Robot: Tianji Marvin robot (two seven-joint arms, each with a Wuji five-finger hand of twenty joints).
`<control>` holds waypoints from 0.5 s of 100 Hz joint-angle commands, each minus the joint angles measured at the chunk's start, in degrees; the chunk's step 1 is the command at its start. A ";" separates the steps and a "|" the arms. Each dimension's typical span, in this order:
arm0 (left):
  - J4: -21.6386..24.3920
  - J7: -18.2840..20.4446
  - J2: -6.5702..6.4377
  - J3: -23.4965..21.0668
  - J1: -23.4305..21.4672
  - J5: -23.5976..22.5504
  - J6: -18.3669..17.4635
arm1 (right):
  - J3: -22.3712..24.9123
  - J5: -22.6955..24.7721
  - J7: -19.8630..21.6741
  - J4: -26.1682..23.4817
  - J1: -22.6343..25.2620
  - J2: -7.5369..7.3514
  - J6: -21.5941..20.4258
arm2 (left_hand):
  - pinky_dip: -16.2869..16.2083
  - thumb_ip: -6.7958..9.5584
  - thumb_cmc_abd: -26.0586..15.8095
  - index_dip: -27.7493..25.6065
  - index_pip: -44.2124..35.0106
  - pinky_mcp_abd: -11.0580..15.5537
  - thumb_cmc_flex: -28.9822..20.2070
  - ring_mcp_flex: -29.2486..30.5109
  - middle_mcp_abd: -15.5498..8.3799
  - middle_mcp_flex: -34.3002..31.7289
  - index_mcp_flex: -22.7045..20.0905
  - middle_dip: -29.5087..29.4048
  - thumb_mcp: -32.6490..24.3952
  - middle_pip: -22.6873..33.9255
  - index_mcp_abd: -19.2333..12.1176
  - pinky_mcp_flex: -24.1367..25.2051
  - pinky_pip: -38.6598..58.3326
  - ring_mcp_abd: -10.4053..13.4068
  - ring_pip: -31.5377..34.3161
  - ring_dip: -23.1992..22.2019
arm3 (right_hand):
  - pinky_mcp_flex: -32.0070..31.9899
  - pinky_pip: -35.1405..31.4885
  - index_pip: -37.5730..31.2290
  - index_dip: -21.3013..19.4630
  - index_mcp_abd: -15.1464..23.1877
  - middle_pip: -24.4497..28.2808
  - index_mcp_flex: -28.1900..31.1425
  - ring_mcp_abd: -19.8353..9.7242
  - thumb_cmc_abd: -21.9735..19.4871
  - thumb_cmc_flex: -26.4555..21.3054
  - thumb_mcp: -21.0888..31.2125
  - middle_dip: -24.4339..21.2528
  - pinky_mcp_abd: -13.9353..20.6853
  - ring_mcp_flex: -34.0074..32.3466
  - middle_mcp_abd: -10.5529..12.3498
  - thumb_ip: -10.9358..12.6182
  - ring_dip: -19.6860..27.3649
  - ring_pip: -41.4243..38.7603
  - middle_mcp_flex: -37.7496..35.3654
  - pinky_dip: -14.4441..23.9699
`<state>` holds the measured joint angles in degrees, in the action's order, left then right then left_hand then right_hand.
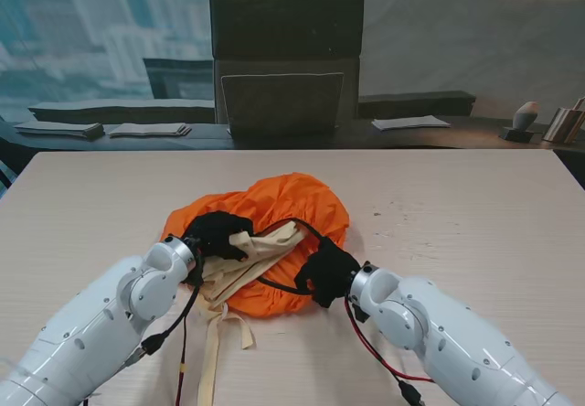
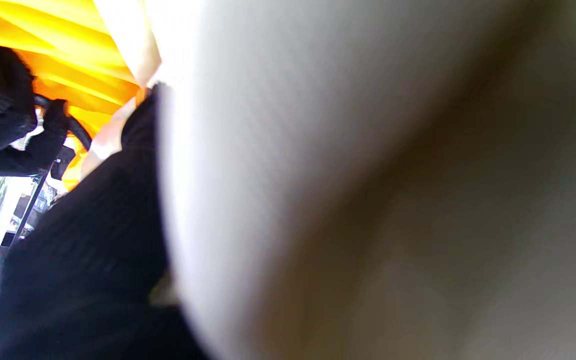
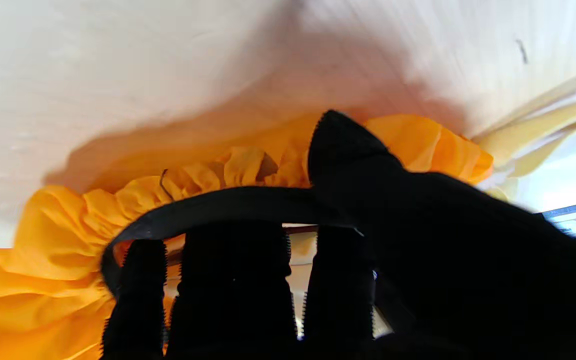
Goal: Fit a rain cover over a backpack
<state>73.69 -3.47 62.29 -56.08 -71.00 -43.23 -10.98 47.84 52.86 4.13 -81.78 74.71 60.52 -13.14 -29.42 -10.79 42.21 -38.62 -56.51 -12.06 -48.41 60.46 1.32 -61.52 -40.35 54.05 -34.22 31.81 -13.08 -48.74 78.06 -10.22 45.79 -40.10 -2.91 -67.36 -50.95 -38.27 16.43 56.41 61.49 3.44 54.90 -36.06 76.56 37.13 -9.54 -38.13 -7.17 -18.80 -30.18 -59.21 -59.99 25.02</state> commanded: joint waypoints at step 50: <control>-3.76 -2.86 0.81 5.14 8.31 -4.88 2.44 | 10.61 8.00 -4.10 -7.45 8.54 -2.05 -15.56 | 1.64 4.69 -1.24 2.32 -6.12 3.97 -3.62 12.00 4.93 -1.27 -4.52 -4.63 0.59 6.44 -0.37 -7.39 8.73 -1.90 9.72 -1.70 | 1.22 -0.90 -7.05 -18.54 6.75 3.54 11.74 -1.96 -2.21 -2.90 7.51 4.65 -0.97 0.21 -0.38 -0.55 -0.15 -5.11 3.51 1.98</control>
<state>70.47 -7.88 63.20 -51.40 -62.88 -48.55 -6.35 59.38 59.25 3.17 -89.84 83.08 58.44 -28.84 -27.89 -10.79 42.20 -35.68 -56.89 -12.82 -48.41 66.85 6.32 -62.25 -42.63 50.14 -32.99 36.78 -12.34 -54.39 81.58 -10.12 50.35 -40.61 -2.05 -67.28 -50.94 -54.19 18.18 58.95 66.76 3.65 53.60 -39.15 79.94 40.83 -9.59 -38.09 -6.87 -17.59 -30.18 -61.87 -57.39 25.66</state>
